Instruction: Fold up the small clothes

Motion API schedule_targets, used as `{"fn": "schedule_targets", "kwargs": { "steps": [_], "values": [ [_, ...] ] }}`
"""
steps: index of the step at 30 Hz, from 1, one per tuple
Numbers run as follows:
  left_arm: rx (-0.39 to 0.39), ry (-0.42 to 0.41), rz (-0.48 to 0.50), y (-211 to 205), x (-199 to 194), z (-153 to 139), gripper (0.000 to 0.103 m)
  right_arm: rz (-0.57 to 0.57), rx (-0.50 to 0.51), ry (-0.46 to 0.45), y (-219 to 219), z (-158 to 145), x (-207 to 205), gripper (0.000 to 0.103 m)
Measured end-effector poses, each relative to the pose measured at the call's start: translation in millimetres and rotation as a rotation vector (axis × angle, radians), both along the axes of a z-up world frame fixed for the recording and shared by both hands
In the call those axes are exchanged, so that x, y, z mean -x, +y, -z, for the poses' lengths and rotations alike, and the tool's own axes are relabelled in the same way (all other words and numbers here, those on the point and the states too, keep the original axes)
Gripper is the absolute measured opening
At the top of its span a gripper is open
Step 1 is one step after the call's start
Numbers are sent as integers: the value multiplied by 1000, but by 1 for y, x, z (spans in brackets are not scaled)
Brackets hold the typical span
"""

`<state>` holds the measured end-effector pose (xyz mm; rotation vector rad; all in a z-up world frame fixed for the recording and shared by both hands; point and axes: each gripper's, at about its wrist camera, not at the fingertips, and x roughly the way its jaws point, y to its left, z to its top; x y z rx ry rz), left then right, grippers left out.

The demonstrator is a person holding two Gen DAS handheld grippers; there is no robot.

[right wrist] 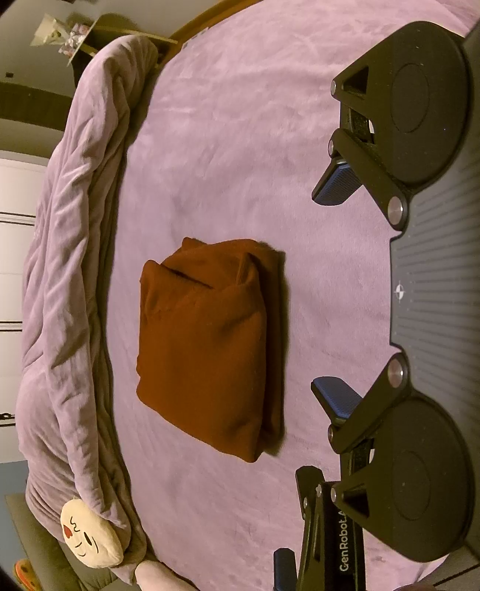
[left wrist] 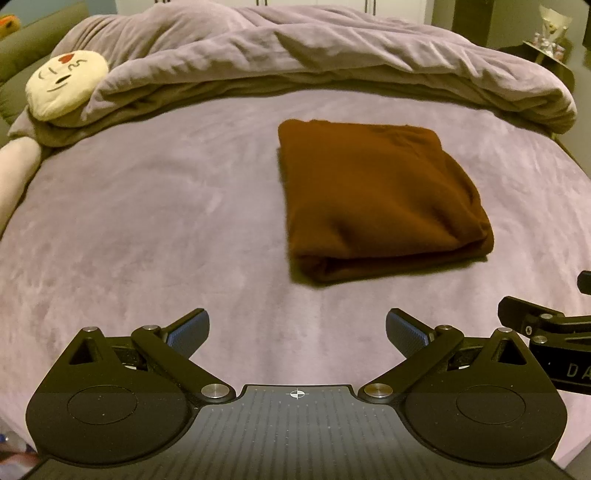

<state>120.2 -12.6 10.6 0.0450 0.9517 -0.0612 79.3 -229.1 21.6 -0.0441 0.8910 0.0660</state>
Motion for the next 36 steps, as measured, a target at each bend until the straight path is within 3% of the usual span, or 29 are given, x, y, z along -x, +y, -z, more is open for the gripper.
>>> {"fn": "schedule_targets", "kwargs": {
  "steps": [36],
  "values": [
    [-1, 9, 4, -4, -1, 2, 103, -5, 5, -21, -2, -3, 3, 99]
  ]
}}
